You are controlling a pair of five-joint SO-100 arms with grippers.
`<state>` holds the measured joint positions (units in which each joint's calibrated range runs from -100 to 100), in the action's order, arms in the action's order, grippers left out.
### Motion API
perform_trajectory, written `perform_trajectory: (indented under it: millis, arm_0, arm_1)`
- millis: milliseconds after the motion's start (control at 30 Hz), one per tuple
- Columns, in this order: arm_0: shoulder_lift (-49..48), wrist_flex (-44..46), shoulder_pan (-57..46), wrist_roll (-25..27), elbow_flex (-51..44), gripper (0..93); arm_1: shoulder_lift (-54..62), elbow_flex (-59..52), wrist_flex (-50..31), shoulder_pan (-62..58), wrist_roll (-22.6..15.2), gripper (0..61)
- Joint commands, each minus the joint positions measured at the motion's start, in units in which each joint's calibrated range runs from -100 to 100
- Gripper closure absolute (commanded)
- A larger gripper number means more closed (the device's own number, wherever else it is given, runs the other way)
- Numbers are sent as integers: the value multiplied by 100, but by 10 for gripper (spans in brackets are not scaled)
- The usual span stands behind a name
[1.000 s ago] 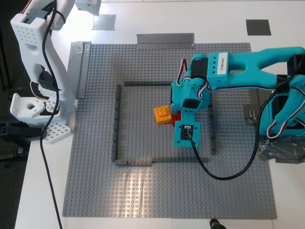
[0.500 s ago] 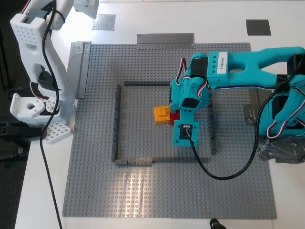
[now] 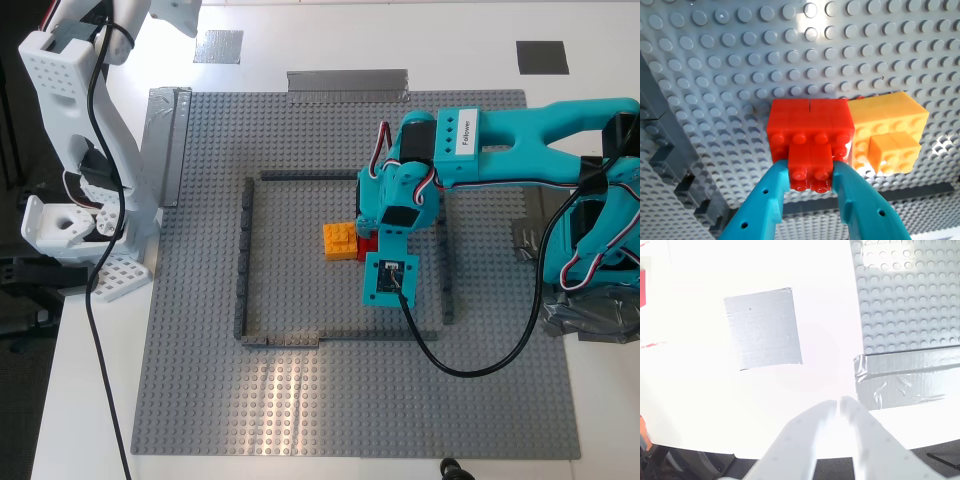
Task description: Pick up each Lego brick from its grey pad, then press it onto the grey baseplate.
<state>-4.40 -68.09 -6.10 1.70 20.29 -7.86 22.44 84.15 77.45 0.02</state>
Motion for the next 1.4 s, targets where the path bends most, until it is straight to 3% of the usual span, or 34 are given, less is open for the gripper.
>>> perform_trajectory:
  millis: [0, 500, 1200, 1367]
  arm_0:
    - [-118, -107, -24, 18, -192, 898]
    - [-118, -107, 26, 8, -201, 858]
    - [-144, -107, -24, 13, -291, 824]
    - [-616, -482, -75, 28, -553, 826]
  arm_1:
    - [434, 443, 120, 57, -24, 612]
    - [846, -397, -91, 57, -54, 612]
    - [846, -469, -99, 6, -39, 612]
    - [846, -397, -67, 6, -63, 612]
